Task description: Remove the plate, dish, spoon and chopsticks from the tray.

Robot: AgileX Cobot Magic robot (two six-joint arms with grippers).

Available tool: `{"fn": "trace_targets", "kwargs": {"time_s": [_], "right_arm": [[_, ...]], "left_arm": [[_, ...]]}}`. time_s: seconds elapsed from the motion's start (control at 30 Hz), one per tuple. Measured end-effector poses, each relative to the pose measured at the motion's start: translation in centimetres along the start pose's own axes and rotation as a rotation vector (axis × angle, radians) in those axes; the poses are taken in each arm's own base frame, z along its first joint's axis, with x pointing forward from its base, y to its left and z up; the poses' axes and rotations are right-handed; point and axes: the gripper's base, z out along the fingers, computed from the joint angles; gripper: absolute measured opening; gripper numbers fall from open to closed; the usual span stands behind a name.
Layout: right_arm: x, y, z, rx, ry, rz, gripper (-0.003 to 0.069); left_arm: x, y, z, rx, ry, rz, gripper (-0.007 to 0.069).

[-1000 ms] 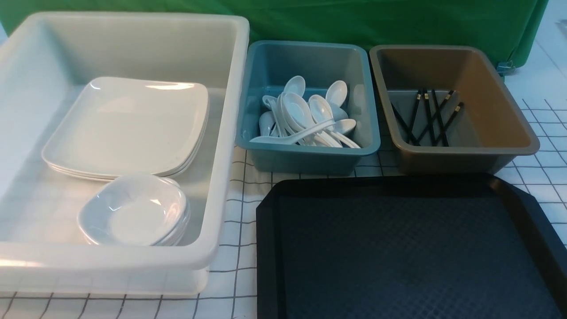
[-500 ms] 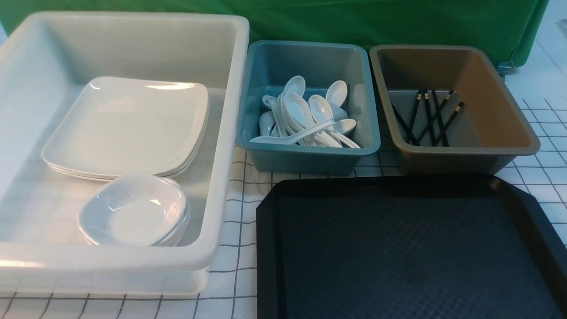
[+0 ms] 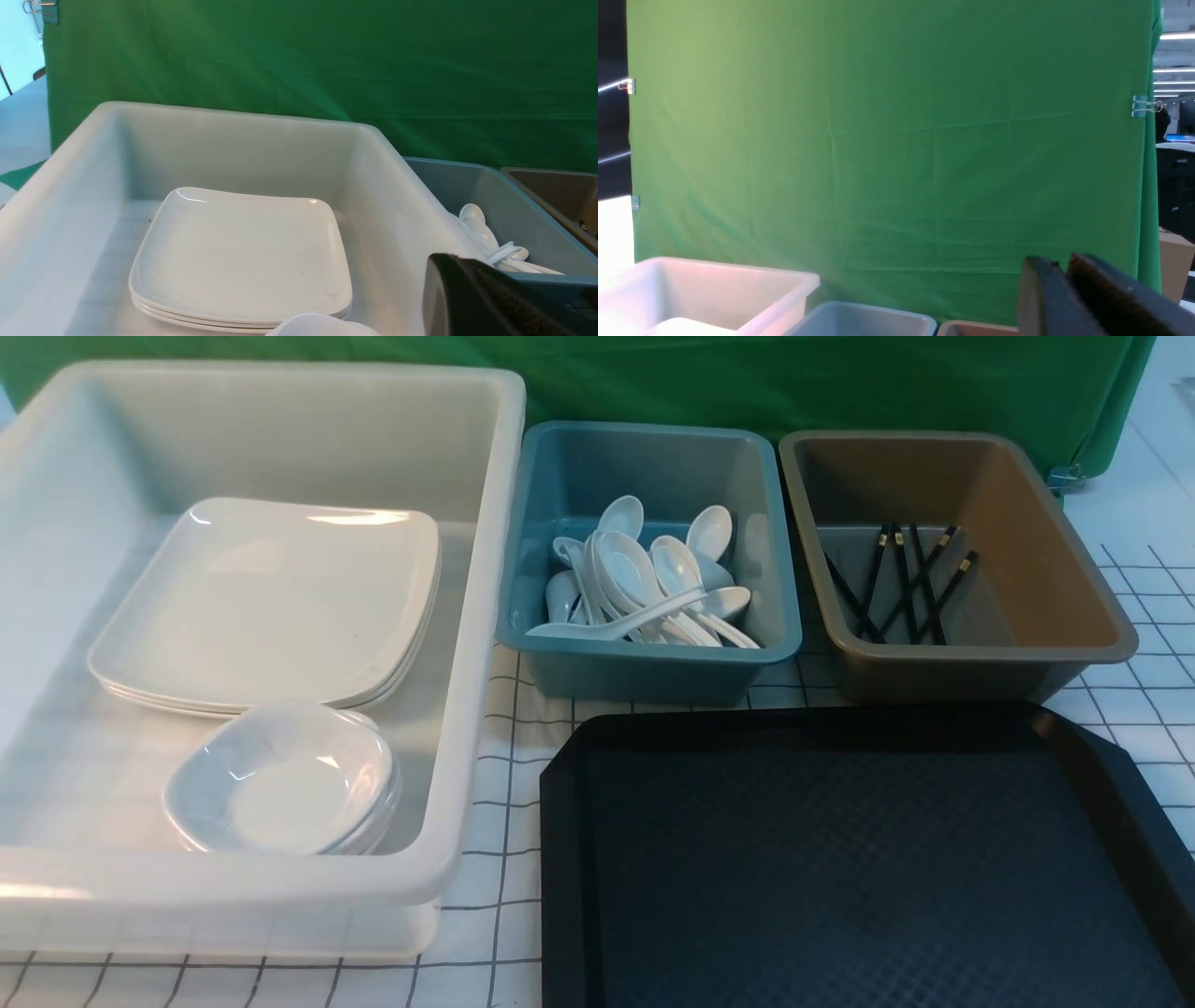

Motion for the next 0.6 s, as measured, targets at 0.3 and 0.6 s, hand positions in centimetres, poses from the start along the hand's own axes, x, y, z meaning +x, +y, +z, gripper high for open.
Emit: {"fn": "trace_targets", "kwargs": {"time_s": [0.3, 0.6], "right_arm": [[0.0, 0.0, 0.0, 0.000, -0.001, 0.000, 0.0115], [-0.1, 0.0, 0.0, -0.002, -0.007, 0.000, 0.0133]], "left_arm": [[1.2, 0.4, -0.4, -0.028, 0.001, 0.116, 0.0004], [8.8, 2.0, -0.6, -0.098, -0.027, 0.159, 0.0004]]}}
